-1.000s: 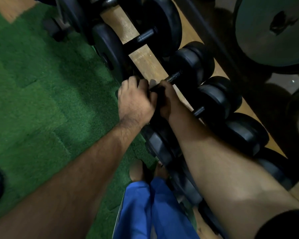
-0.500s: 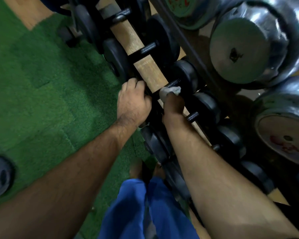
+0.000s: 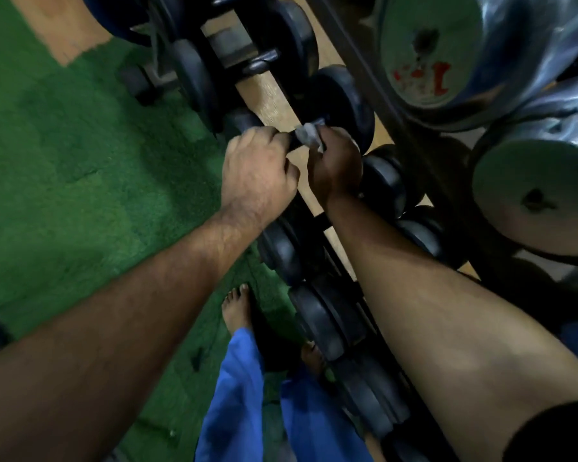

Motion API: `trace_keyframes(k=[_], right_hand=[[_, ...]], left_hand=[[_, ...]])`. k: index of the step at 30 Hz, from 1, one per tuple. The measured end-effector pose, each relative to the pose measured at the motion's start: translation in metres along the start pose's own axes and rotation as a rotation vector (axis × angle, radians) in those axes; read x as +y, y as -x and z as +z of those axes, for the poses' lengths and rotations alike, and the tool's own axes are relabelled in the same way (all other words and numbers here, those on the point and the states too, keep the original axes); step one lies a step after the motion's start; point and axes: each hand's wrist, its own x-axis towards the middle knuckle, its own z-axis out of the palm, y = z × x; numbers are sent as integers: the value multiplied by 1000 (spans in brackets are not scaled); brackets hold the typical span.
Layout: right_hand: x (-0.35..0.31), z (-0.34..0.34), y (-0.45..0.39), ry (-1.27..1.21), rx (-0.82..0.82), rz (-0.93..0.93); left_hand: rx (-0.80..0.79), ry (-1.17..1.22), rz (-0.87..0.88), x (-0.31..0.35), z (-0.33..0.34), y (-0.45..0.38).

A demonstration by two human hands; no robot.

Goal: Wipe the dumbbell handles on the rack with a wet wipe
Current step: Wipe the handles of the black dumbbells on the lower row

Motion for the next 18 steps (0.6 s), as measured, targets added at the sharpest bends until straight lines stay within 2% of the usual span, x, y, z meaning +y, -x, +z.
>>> trace_keyframes(k=[4,5,6,8,10,13,18], right_hand=[[-2,10,-27,167,97,-75],[1,15,-35,147,78,-78],[9,22,-42,231,54,-130],[23,34,-47,312,-93,-189],[32,40,-44,295,-75,-160],[32,39,-34,340,25,-315],[37,24,-36,305,-118,-425]], left_hand=[[26,-34,51,-19,7,-26],[25,-45,62,-23,9,-34],[18,-53,70,-28,12,-40],[-20,-53,66,-33,16,-50],[-54,-44,45,-35,20,-53],[-51,-98,5,-33,30,-52],[2,-64,-144,-21,43,-51]])
